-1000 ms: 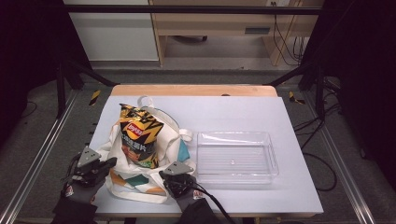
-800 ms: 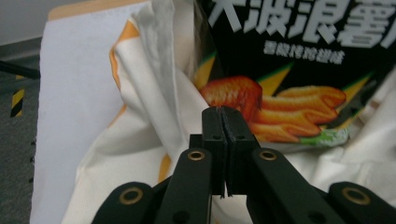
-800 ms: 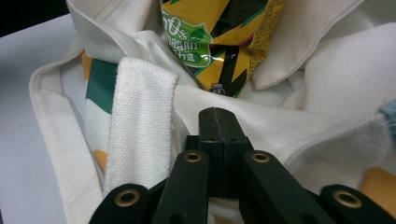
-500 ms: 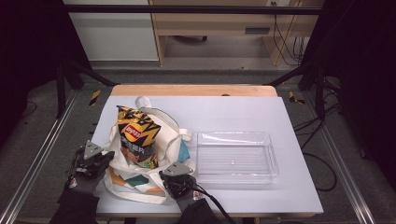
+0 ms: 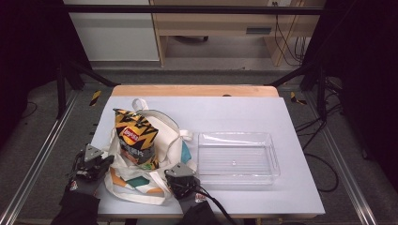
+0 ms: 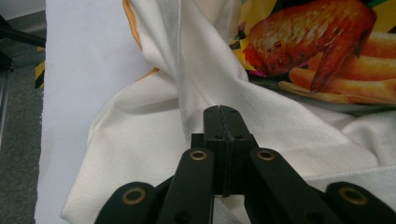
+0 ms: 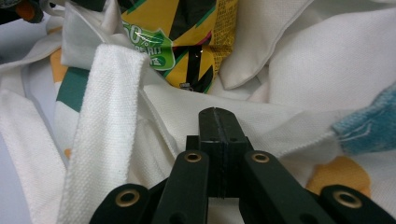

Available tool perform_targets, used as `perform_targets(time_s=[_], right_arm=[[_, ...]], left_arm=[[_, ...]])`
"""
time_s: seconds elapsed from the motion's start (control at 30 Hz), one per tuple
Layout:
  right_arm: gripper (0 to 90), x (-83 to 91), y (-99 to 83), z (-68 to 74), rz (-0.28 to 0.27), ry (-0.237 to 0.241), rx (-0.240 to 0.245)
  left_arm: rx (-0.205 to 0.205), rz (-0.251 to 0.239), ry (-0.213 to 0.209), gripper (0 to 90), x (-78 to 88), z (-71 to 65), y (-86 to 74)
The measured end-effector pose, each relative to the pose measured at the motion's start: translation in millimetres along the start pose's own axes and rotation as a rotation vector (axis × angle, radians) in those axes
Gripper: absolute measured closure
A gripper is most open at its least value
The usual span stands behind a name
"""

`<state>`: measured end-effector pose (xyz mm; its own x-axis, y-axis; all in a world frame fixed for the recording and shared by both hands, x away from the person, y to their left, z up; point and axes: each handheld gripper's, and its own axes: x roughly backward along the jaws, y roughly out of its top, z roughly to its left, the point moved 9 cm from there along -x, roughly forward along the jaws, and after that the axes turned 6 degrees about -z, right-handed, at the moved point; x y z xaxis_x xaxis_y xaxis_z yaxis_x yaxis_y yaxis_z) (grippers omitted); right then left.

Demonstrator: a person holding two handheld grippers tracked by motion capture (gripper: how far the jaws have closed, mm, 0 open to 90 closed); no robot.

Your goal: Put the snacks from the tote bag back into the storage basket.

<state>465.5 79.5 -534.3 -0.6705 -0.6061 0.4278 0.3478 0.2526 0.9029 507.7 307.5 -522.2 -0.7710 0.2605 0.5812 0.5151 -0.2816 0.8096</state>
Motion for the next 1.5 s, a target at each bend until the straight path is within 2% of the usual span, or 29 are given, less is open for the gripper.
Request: perform_targets(time_s=[0.23, 0.4, 0.47, 0.53, 0.6, 0.87, 1.1, 1.5], right_arm=[[90.0, -1.8, -0.9, -0.8, 0.016, -0.004, -0.002], [90.0, -1.2, -0.7, -0.3, 0.013, -0.004, 0.000], [90.0, -1.1, -0.1, -0.5, 0.006, -0.004, 0.003], [90.0, -0.2, 0.4, -0.1, 0.001, -0.002, 0.003], [88.7, 0.1, 1.7, 0.5, -0.011, 0.002, 0.002], [79.7, 6.6, 12.6, 4.3, -0.054, 0.022, -0.003], [72.7, 19.1, 31.6, 5.9, -0.119, 0.040, -0.011], [60.2, 43.5, 67.1, -4.3, -0.213, 0.037, -0.017]], left_arm=[[-0.005, 0.014, 0.000, 89.6, -3.4, -1.0, -2.2], [-0.007, 0.005, -0.004, 89.4, -2.5, -1.3, -0.6], [-0.003, -0.007, -0.018, 87.2, -0.7, -2.3, 1.3], [0.011, -0.027, -0.042, 82.7, 2.0, -3.8, 4.3], [0.022, -0.049, -0.049, 80.2, 4.3, -6.4, 7.3], [0.025, -0.120, -0.079, 72.0, 19.0, -10.6, 19.1], [0.055, -0.201, -0.078, 62.0, 34.5, -10.5, 32.3], [0.087, -0.285, -0.087, 47.2, 56.3, -9.5, 57.7]])
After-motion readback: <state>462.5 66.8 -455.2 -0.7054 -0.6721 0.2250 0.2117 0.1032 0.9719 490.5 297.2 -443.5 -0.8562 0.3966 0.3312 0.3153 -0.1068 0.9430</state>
